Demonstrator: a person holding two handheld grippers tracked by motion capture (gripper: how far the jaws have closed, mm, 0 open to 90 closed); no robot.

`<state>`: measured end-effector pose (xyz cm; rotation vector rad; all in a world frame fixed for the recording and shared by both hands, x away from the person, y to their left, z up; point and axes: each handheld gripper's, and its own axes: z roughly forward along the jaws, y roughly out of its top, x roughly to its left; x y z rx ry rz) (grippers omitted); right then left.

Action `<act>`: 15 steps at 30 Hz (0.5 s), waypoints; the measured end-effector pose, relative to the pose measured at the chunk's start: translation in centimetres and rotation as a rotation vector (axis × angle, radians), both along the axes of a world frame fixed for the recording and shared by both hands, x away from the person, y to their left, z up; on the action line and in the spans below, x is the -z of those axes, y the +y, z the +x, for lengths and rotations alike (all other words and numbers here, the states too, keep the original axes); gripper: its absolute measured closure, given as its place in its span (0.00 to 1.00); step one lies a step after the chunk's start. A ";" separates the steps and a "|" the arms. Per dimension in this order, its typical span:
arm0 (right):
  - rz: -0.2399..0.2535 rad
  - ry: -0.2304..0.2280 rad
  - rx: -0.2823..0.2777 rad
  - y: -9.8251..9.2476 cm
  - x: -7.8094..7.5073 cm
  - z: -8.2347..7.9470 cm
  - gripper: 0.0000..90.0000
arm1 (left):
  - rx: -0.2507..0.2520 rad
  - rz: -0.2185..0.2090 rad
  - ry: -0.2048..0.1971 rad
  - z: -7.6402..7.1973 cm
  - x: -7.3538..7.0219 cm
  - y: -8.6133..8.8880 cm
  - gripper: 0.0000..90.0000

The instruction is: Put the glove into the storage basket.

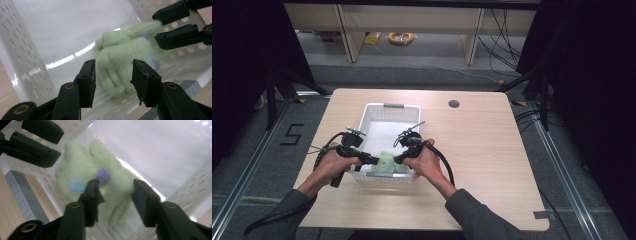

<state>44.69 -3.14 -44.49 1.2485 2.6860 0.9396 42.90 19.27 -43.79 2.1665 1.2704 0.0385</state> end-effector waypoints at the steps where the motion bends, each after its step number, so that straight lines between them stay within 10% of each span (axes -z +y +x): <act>1: -0.001 -0.014 -0.002 0.0 -0.2 0.0 0.60 | -0.002 -0.001 -0.006 0.0 -0.1 0.0 0.58; 15: 0.055 -0.065 -0.002 -1.1 -2.7 -0.4 0.55 | -0.032 -0.052 -0.047 -0.4 -1.2 0.2 0.51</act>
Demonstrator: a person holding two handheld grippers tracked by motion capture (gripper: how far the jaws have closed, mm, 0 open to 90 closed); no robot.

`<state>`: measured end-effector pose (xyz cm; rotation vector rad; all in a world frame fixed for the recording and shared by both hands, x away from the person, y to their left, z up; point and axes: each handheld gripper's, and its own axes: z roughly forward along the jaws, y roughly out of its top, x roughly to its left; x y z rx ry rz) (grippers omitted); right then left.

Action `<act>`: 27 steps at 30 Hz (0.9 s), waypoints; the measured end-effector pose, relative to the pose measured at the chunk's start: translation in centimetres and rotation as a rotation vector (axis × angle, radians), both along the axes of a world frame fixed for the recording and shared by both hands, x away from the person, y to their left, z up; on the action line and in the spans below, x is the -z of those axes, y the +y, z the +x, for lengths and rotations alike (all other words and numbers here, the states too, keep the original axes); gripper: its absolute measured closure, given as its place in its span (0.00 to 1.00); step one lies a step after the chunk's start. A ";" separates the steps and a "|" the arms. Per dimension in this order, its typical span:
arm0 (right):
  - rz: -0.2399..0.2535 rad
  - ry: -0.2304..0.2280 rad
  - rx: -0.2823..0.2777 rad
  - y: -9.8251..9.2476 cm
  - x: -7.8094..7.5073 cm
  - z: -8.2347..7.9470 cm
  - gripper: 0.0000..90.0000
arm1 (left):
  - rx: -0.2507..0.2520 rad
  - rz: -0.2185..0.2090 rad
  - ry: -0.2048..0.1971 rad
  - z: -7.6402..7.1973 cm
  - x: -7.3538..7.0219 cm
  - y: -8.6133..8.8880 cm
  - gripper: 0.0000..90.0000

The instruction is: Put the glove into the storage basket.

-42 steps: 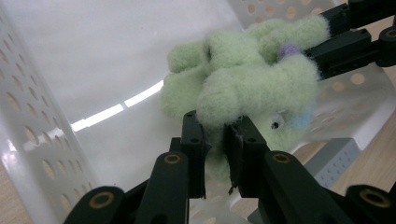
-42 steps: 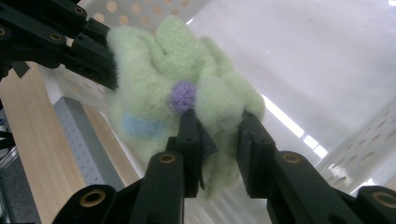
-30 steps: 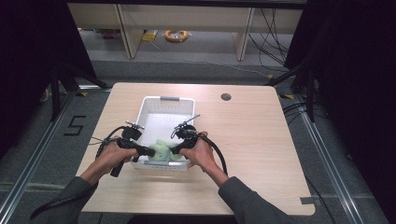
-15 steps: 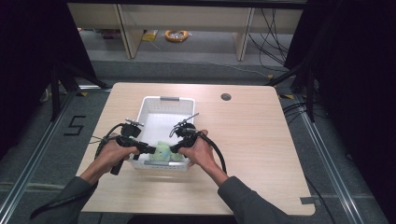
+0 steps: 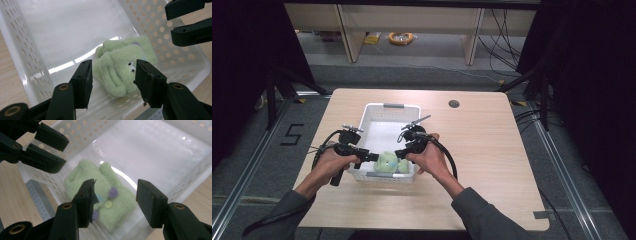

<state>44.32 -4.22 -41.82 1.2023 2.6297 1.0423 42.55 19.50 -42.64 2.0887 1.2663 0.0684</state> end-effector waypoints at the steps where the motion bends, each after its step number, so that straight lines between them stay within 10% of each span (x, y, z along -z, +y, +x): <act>1: -0.006 -0.021 -0.016 -0.2 -0.1 0.1 0.55 | -0.006 -0.019 -0.010 -0.1 -0.1 -0.1 0.51; 27: 0.122 -0.102 -0.060 -6.2 -2.1 -2.8 0.40 | 0.040 -0.099 -0.119 -4.8 -1.6 -3.2 0.27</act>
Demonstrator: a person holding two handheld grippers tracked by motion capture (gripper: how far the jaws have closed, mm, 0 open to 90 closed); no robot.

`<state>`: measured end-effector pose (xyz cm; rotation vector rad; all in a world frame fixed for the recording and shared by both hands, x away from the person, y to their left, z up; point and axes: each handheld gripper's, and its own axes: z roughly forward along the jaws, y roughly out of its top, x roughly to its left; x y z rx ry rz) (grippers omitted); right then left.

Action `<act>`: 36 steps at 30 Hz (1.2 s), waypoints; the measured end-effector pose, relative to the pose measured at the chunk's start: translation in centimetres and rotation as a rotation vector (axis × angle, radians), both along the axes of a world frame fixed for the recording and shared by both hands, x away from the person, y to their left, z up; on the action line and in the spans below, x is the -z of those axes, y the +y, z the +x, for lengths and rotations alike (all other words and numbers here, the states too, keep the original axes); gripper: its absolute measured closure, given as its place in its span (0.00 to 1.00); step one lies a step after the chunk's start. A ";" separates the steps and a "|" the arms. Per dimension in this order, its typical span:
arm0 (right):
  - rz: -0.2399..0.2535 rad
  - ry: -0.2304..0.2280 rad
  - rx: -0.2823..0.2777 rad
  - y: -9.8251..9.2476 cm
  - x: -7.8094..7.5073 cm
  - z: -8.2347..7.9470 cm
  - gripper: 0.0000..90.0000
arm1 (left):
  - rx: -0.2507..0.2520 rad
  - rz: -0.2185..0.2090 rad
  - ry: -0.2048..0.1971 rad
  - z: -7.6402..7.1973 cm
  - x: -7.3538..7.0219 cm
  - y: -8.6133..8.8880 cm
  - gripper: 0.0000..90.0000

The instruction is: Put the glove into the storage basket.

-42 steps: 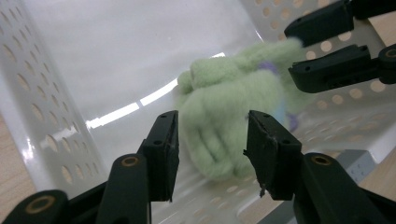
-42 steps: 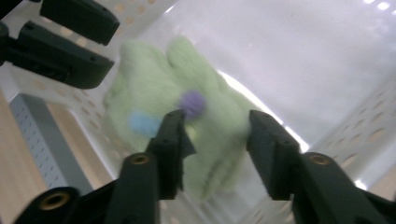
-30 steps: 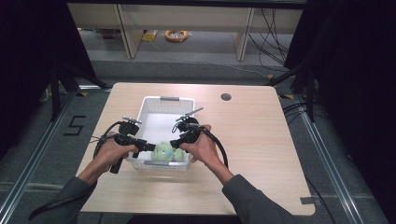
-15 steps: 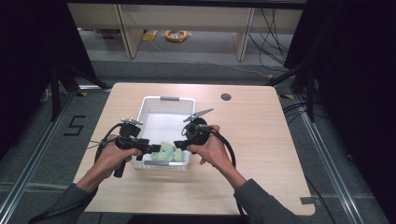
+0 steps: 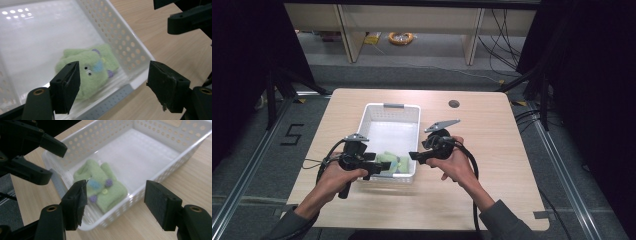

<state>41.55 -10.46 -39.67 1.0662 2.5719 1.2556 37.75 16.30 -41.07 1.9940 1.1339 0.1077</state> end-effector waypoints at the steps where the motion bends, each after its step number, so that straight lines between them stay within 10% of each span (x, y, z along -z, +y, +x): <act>1: -0.004 -0.007 0.003 -0.4 -0.1 -0.1 0.40 | 0.011 -0.002 -0.002 -0.3 -0.1 -0.2 0.26; 18: 0.072 -0.027 0.080 -6.2 0.6 -2.1 0.37 | 0.054 -0.091 -0.045 -3.6 -0.2 -3.0 0.18; 36: 0.143 -0.029 0.144 -11.1 2.6 -5.2 0.31 | 0.074 -0.081 -0.044 -4.9 2.6 -4.4 0.18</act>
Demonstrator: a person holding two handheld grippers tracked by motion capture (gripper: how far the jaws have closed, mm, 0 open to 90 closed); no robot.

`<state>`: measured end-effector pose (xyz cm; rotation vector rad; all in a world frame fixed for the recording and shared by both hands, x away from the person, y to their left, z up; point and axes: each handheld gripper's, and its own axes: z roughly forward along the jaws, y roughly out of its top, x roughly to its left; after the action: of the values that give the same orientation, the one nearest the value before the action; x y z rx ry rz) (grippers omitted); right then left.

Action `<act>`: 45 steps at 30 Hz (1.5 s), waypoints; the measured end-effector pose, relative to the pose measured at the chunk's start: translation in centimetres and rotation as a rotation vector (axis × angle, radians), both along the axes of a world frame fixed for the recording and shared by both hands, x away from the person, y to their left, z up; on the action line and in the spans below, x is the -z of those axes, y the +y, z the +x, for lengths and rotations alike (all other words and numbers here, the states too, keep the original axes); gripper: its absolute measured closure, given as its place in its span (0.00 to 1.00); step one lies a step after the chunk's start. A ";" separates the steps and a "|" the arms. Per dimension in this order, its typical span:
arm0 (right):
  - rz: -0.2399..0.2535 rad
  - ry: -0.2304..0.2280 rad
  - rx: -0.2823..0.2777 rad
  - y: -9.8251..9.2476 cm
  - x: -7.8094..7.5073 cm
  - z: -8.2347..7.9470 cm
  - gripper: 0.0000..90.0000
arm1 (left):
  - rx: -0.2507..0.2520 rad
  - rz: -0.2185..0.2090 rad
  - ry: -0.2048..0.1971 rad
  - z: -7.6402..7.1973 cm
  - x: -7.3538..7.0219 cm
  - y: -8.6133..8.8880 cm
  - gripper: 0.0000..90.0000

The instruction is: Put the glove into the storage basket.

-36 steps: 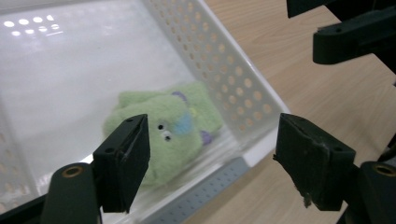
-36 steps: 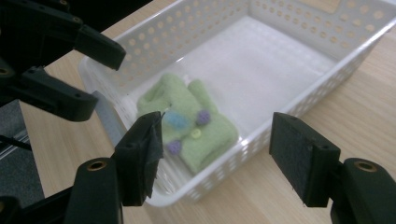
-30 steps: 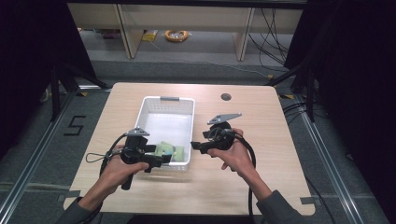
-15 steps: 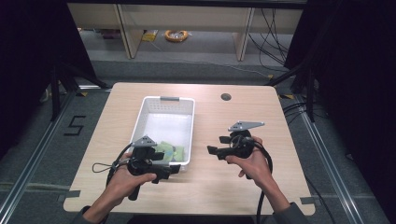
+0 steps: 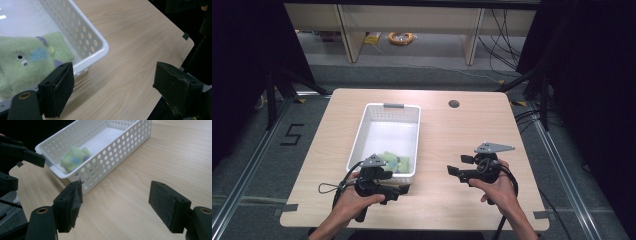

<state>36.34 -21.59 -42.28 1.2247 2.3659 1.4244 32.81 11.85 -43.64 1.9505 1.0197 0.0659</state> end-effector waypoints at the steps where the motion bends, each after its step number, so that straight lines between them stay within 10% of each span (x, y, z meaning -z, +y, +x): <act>1: 0.004 -0.011 -0.011 -0.2 0.1 -0.1 0.31 | 0.004 0.007 -0.005 -0.1 0.1 -0.1 0.18; 11: 0.024 -0.060 -0.026 -1.3 1.8 -1.8 0.23 | 0.016 0.011 -0.004 -1.0 1.5 -0.7 0.18; 45: 0.047 -0.023 -0.030 -2.8 5.0 -5.7 0.20 | 0.062 0.025 -0.019 -4.2 4.7 -1.1 0.18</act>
<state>30.63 -24.44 -47.25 1.1817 2.3580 1.5031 28.66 10.72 -48.38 1.9990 0.9496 0.0628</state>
